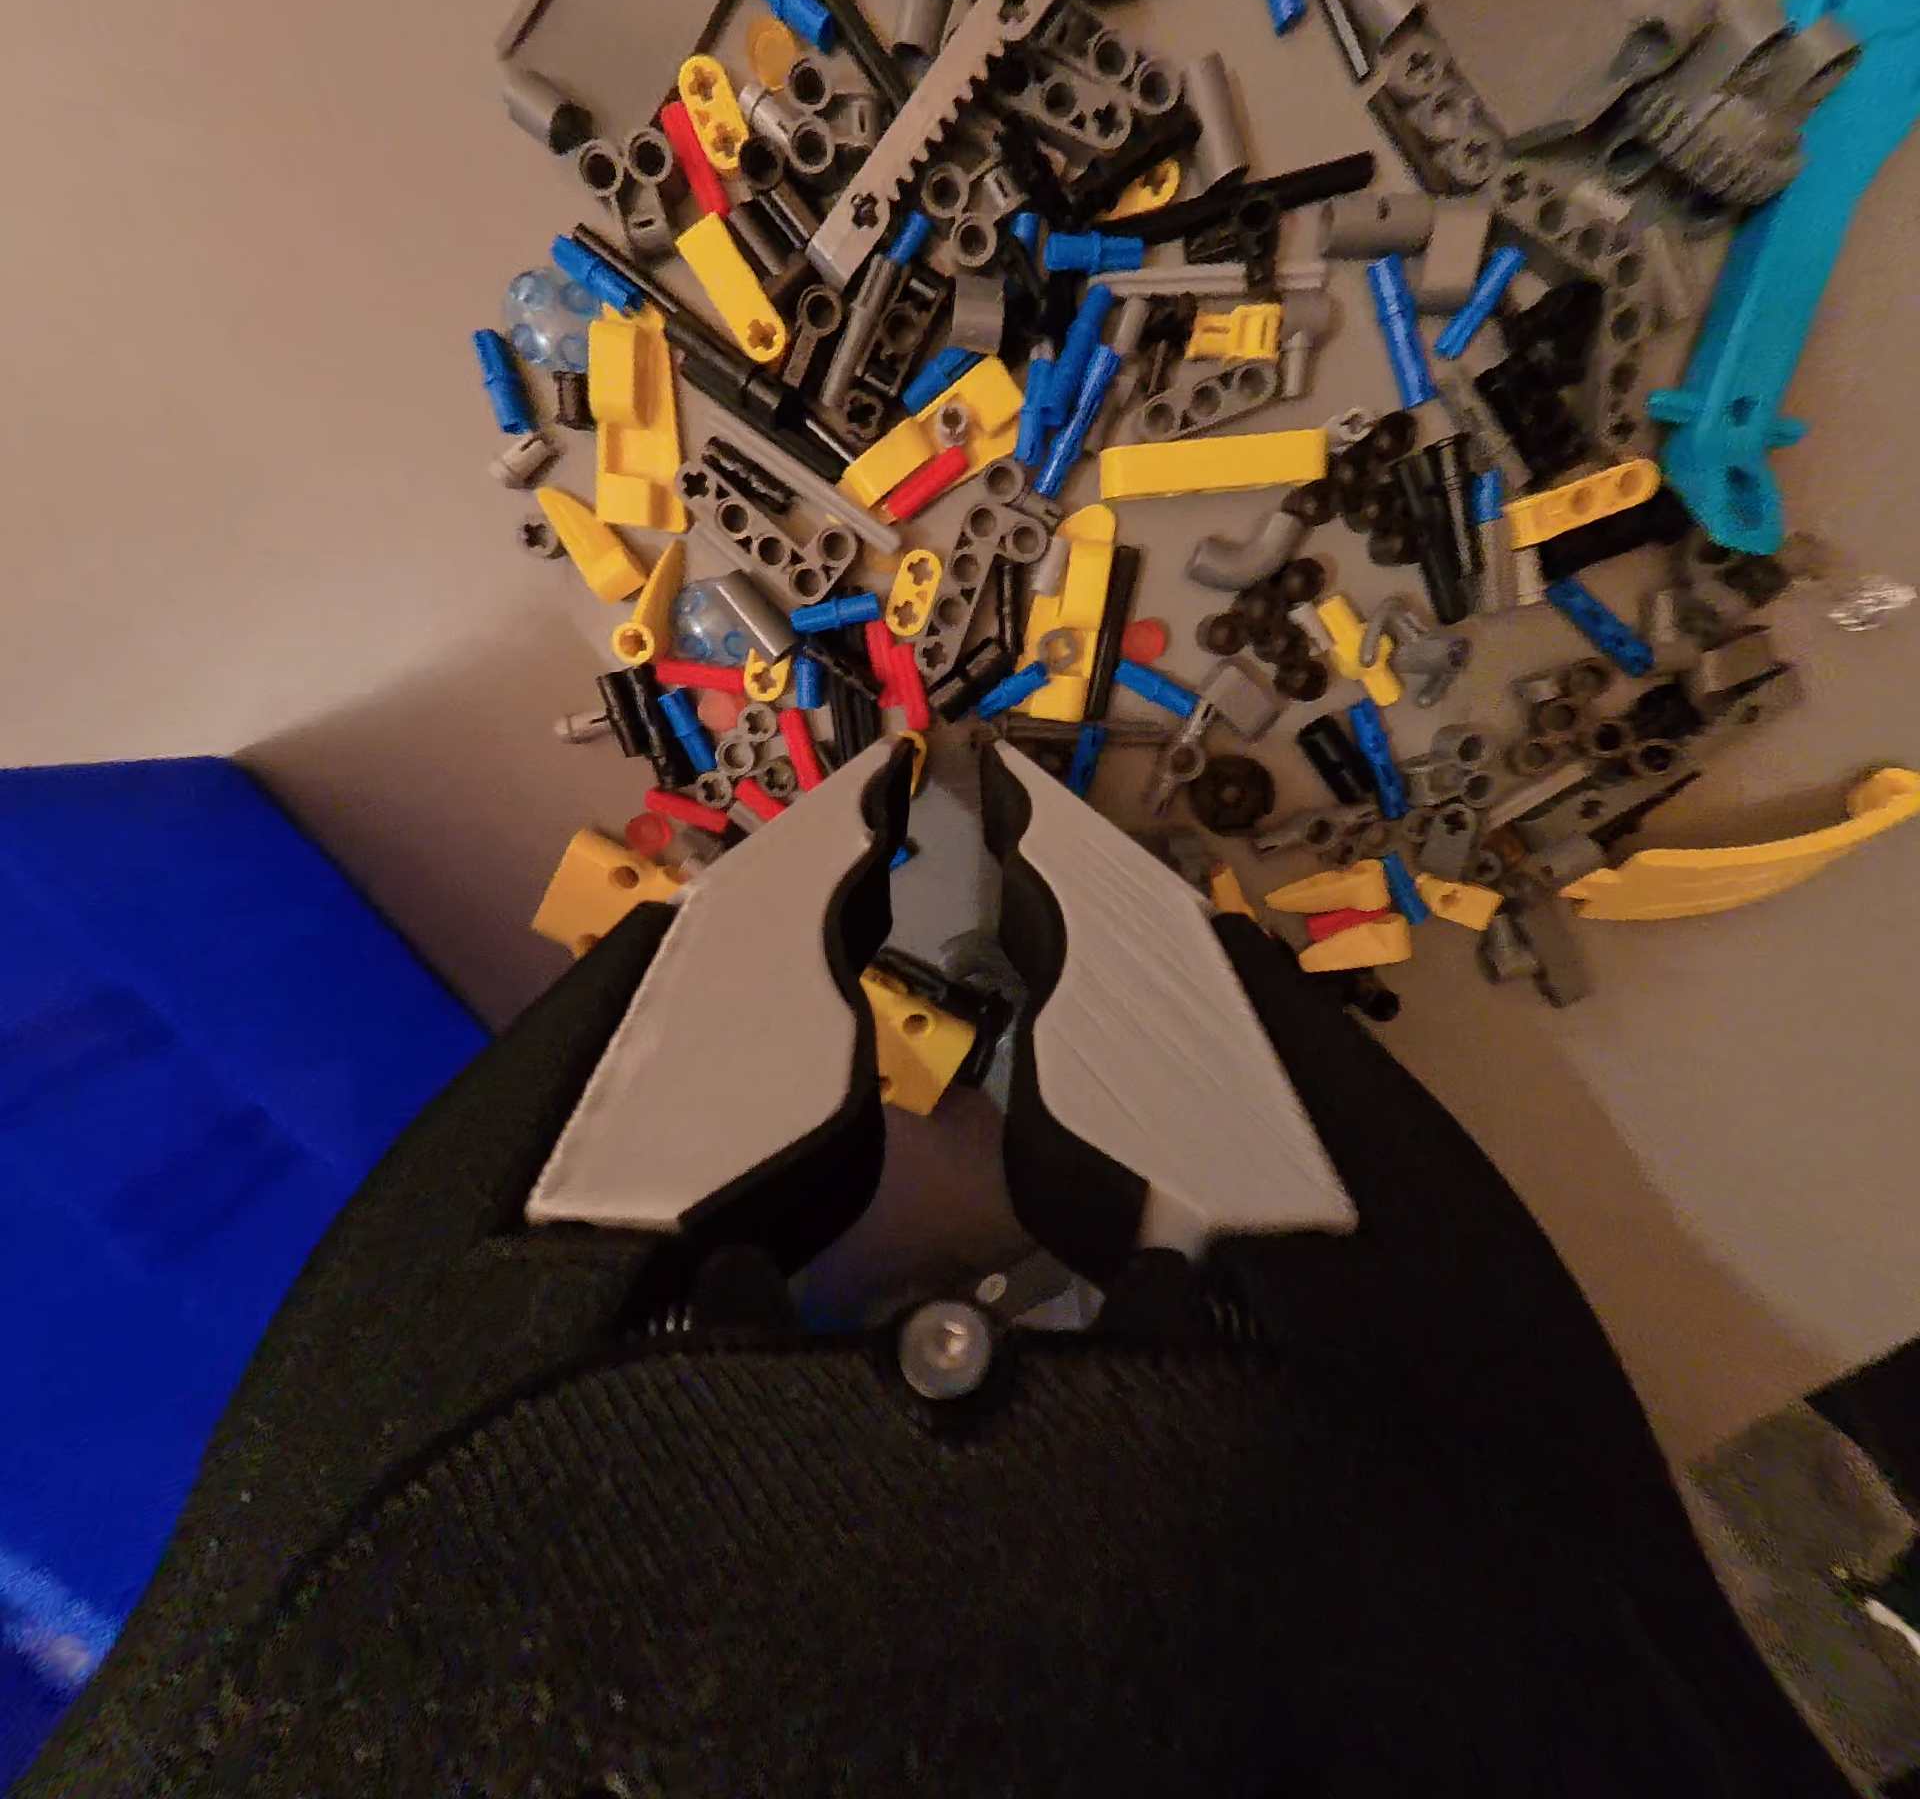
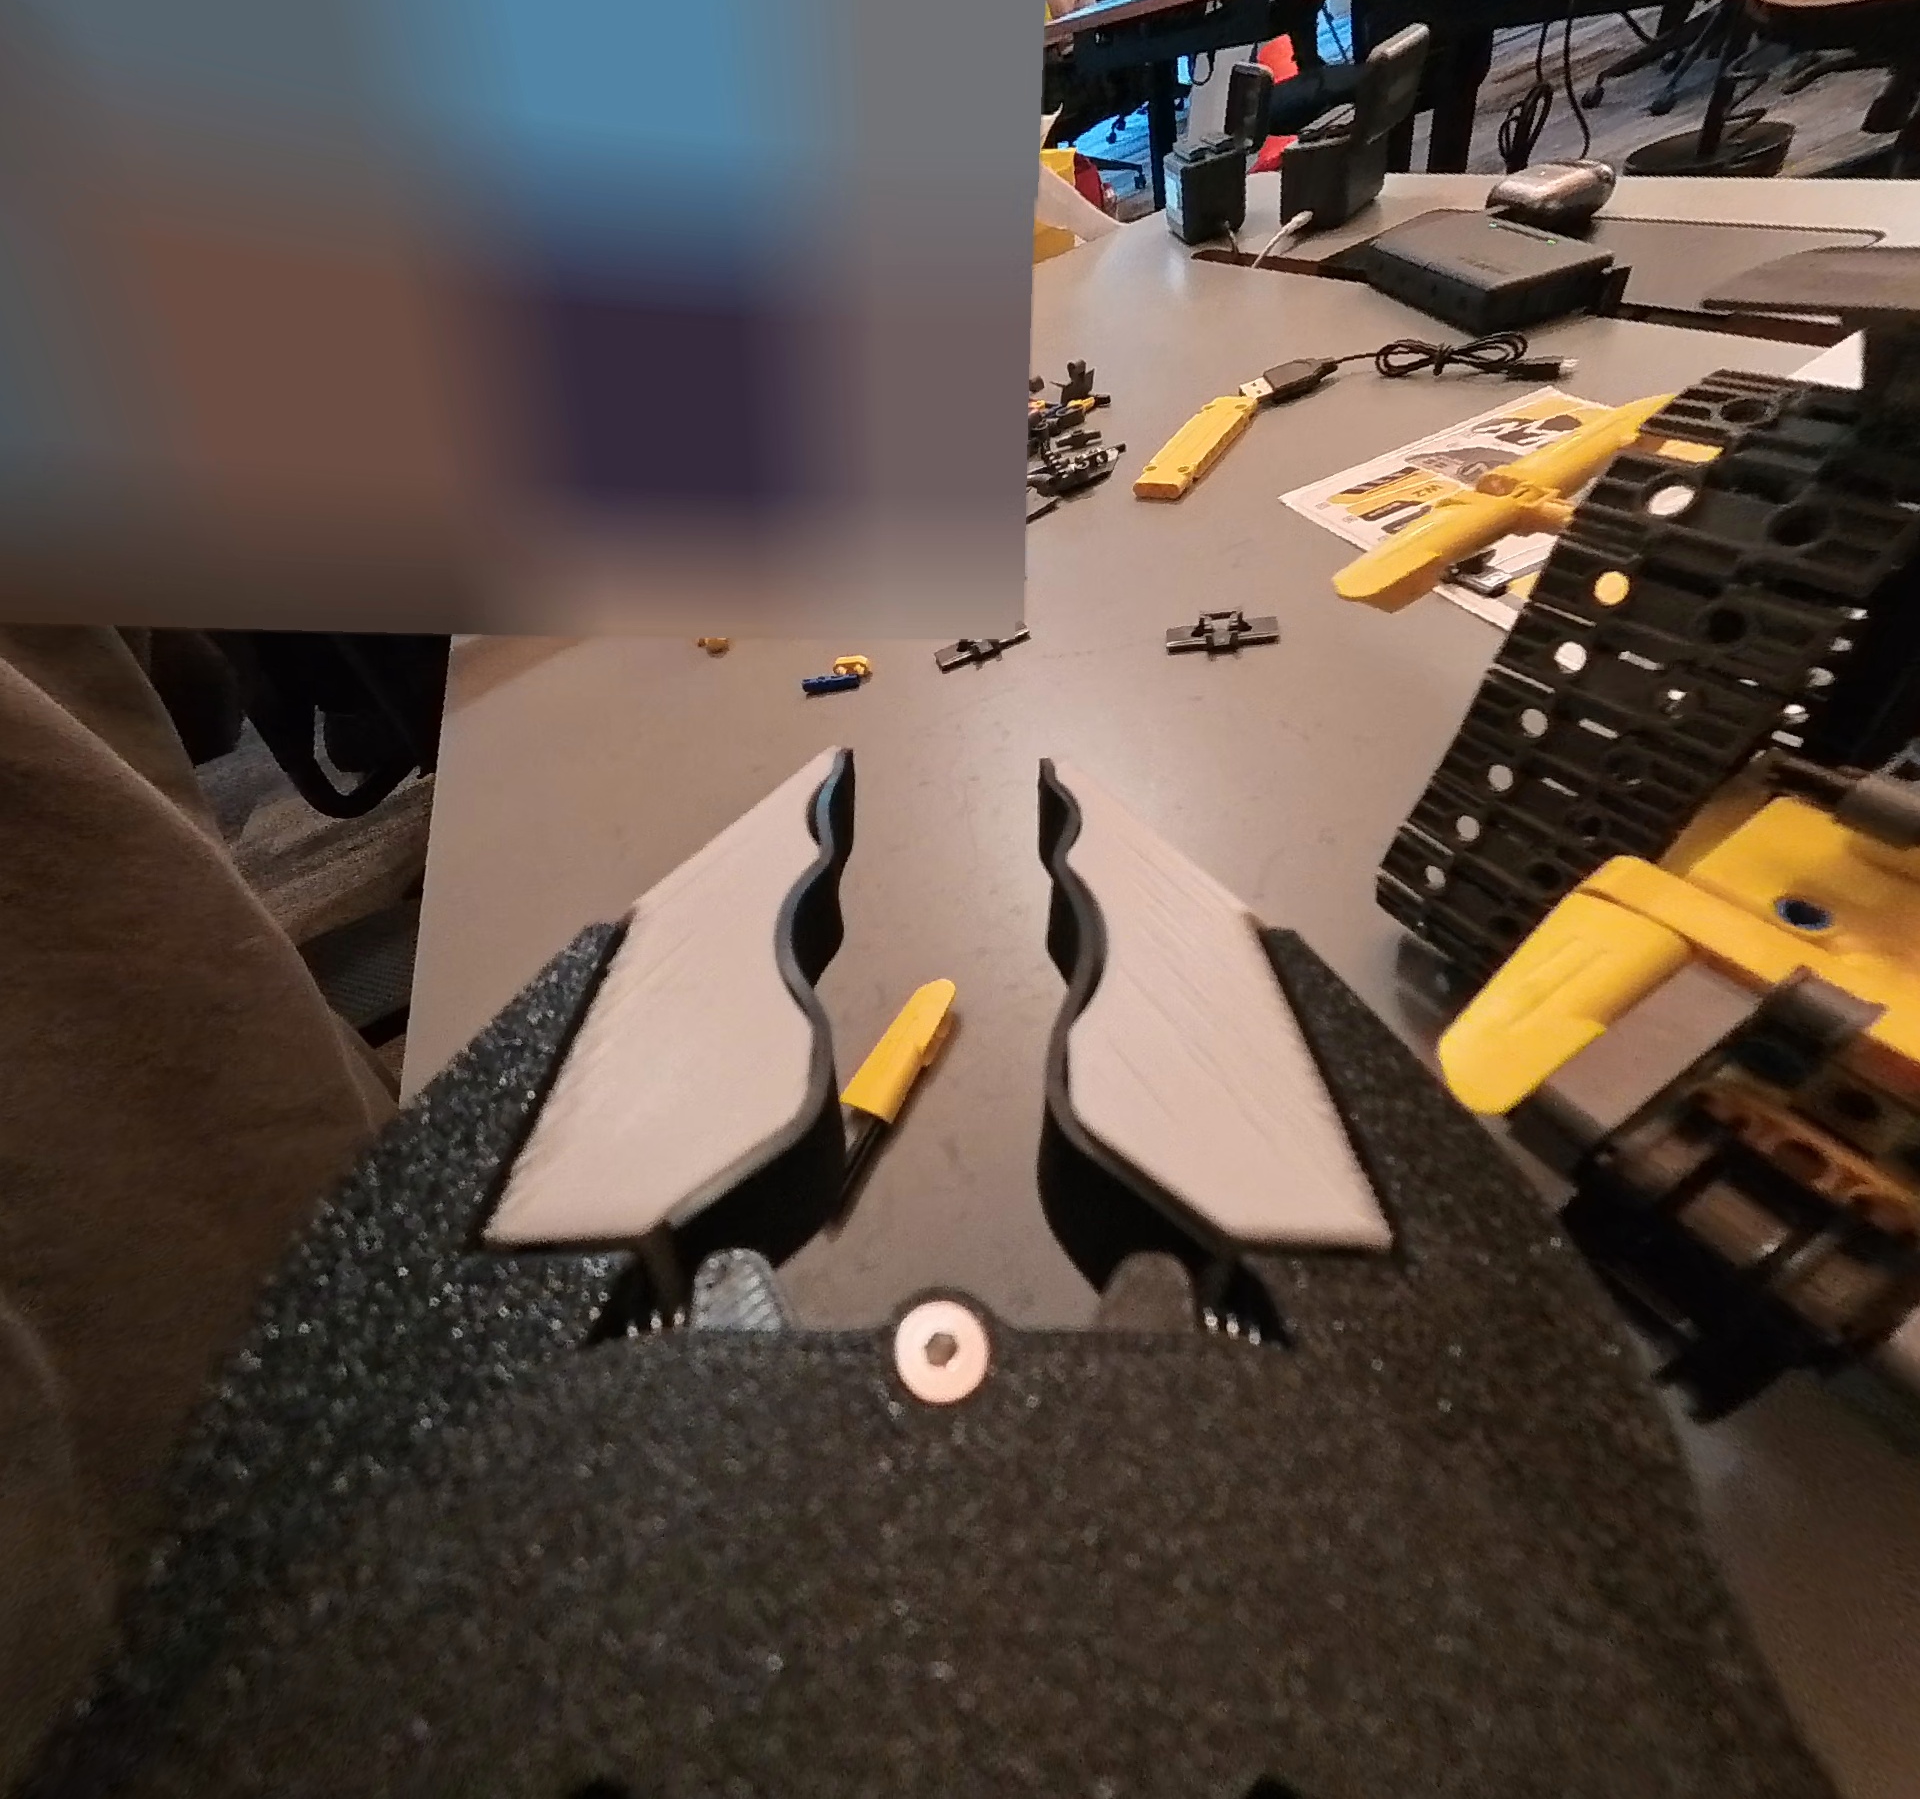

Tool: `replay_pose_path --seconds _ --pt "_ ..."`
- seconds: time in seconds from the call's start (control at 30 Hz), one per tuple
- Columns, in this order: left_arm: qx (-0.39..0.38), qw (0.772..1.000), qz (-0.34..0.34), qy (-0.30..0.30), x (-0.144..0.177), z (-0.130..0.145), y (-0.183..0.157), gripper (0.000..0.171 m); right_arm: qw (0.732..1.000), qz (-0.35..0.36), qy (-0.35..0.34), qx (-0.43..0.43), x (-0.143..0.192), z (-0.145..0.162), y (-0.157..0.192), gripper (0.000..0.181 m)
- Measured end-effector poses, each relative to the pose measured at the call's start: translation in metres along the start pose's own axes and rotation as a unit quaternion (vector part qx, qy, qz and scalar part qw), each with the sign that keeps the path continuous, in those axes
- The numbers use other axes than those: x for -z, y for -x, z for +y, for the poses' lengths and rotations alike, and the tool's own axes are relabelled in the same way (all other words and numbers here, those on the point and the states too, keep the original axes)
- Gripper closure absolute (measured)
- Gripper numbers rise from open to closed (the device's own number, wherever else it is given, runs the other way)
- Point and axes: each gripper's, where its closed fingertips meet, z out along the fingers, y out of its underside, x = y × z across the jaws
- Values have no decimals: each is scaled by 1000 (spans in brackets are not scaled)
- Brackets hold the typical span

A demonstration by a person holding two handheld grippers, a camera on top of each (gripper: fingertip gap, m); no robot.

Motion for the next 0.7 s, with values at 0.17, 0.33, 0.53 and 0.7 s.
replay_pose_path --seconds 0.17,0.33,0.53,0.7 --pt "21 999 24 -21 7 -4 0 155 1000 2 -1 2 0 0 0 146" --pt "19 1000 -13 6 6 4 8 162 1000 1 0 4 0 0 1 146" --pt "11 1000 -16 14 1 5 6 168 1000 3 3 17 -1 1 3 147" --pt "4 1000 -26 -4 5 2 1 171 1000 3 -2 19 1 0 3 147"
